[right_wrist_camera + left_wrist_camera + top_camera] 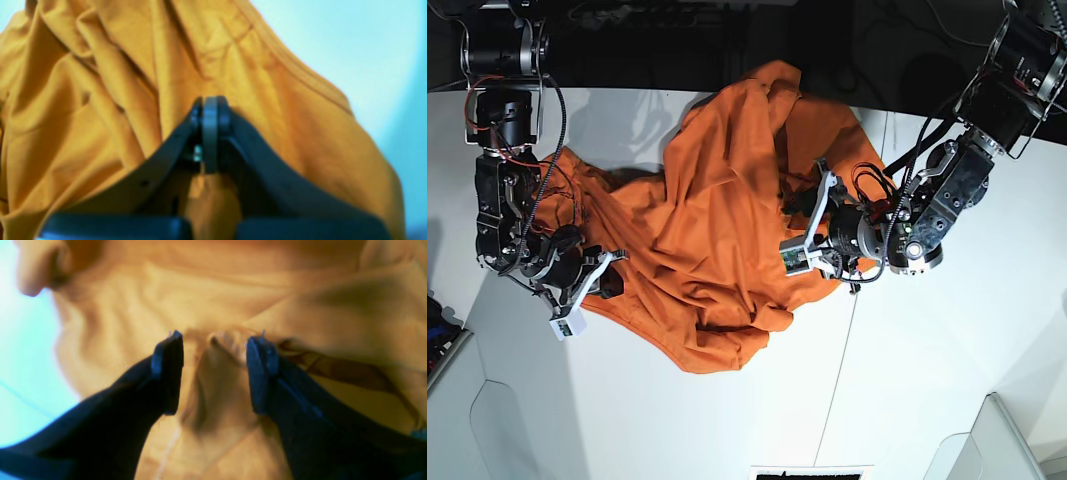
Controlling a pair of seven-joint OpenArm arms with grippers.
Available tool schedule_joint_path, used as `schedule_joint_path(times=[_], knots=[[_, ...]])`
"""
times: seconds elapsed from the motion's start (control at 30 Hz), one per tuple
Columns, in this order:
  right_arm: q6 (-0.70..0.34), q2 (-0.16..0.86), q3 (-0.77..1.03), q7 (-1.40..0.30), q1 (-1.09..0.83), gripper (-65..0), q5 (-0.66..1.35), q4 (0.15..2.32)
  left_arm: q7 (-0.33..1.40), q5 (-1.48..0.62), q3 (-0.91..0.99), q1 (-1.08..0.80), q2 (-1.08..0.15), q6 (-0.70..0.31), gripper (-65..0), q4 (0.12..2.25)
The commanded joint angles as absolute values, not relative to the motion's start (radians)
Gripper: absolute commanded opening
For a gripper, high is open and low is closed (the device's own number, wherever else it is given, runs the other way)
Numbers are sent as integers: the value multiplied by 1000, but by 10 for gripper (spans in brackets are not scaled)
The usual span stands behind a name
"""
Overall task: Layout the t-shirt on the table in an organized manner, then fold the t-shirt properly
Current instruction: 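Drag the held fabric with the left gripper up along the shirt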
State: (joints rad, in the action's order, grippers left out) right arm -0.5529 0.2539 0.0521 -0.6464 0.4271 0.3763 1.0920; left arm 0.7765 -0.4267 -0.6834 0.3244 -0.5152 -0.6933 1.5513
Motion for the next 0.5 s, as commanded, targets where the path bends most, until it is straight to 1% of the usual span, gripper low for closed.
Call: schedule_joint_path(times=[0.0,0.1,0.13,0.17,0.27,0.3,0.4,0.47], knots=[[-554,263,56,-630,456,-650,392,1107,755,-419,-694,346,-521,-698,-319,1561],[-554,263,56,-630,456,-650,392,1107,735,-393,-748,346,-522,-698,-320,1556],[-554,263,56,-630,456,-650,392,1107,724,-385,-760,346,-521,-698,-336,1556],[-554,263,56,-630,456,-650,392,1107,715,-383,-768,346,-521,-698,-385,1557],[-554,263,56,-633,456,-650,392,1107,721,-384,-767,346,-522,-698,-611,1557],[-554,263,56,-633,456,-650,392,1107,736,-384,-763,346,-522,-698,-650,1558],[-554,263,56,-633,456,-650,391,1107,804,-397,-754,347,-533,-698,-650,1581],[-554,263,56,-633,456,-650,390,1107,824,-451,-753,346,-560,-698,-650,1620]])
